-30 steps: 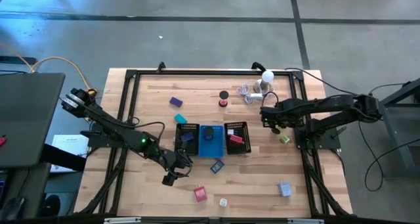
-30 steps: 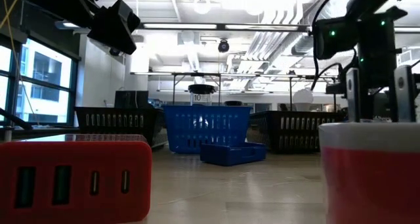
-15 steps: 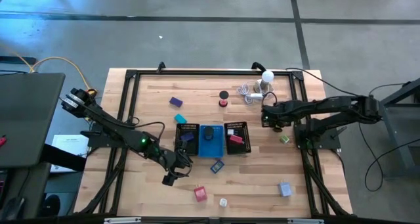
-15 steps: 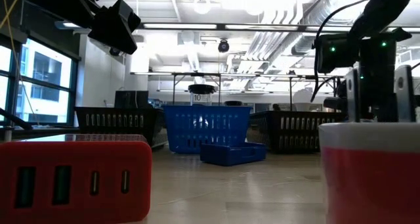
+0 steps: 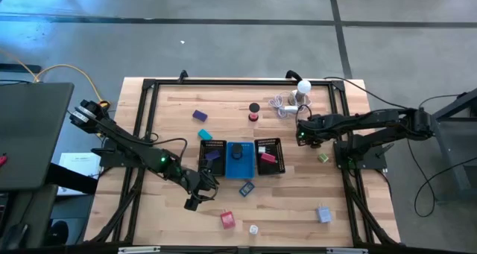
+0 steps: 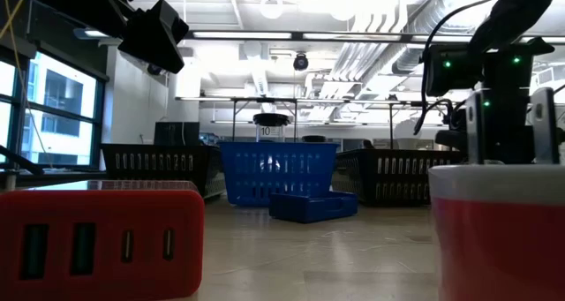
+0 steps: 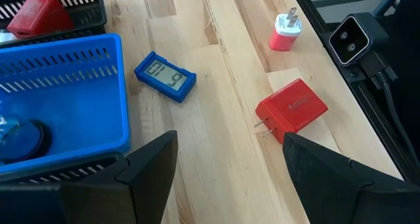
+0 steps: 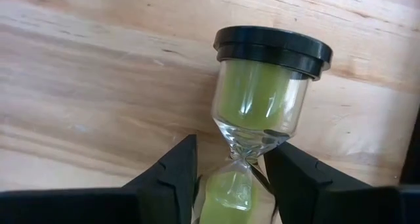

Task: Pick & Place Office items
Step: Put the green hourglass into the blue bin

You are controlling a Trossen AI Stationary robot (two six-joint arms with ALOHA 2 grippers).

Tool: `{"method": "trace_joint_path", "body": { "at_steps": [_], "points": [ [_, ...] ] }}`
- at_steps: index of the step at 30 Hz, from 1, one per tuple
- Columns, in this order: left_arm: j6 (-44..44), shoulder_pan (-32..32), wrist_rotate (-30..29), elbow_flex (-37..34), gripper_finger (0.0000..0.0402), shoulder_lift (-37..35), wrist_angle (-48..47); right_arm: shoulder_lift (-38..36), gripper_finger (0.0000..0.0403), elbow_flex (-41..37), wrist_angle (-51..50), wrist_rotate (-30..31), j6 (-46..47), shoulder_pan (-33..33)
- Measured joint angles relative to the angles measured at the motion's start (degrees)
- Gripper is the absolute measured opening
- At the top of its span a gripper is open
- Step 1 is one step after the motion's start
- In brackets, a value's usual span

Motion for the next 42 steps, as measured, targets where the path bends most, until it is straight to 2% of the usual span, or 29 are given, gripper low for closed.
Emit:
{"method": "trace_joint_path", "body": {
  "at_steps": [10,16,24,27,31,37,42],
  "points": [
    [-0.6,0.0,0.2,0.0,0.0268,0.0,3.2,0.0,0.0143,2.7,-2.5,2.3,-1.9,2.7],
    [-1.5,0.0,0.2,0.0,0.0268,0.0,4.9,-0.4,0.0143,10.8,-9.9,6.1,-3.5,5.0],
    [1.2,0.0,-2.6,0.0,0.0268,0.0,7.7,-4.0,0.0143,24.4,-15.3,9.0,-8.1,13.0],
    [4.4,0.0,-3.5,0.0,0.0268,0.0,11.4,-5.4,0.0143,29.5,-13.7,9.1,-11.1,16.9],
    [10.2,0.0,-4.2,0.0,0.0268,0.0,15.4,-5.9,0.0143,33.8,-5.9,10.5,-17.1,22.8],
    [22.9,0.0,-7.0,0.0,0.0268,0.0,22.4,-4.7,0.0143,34.3,9.3,9.9,-26.4,30.2],
    [37.6,0.0,-9.4,0.0,0.0268,0.0,25.6,-0.8,0.0143,34.1,13.2,7.8,-29.4,33.0]
  ]
}}
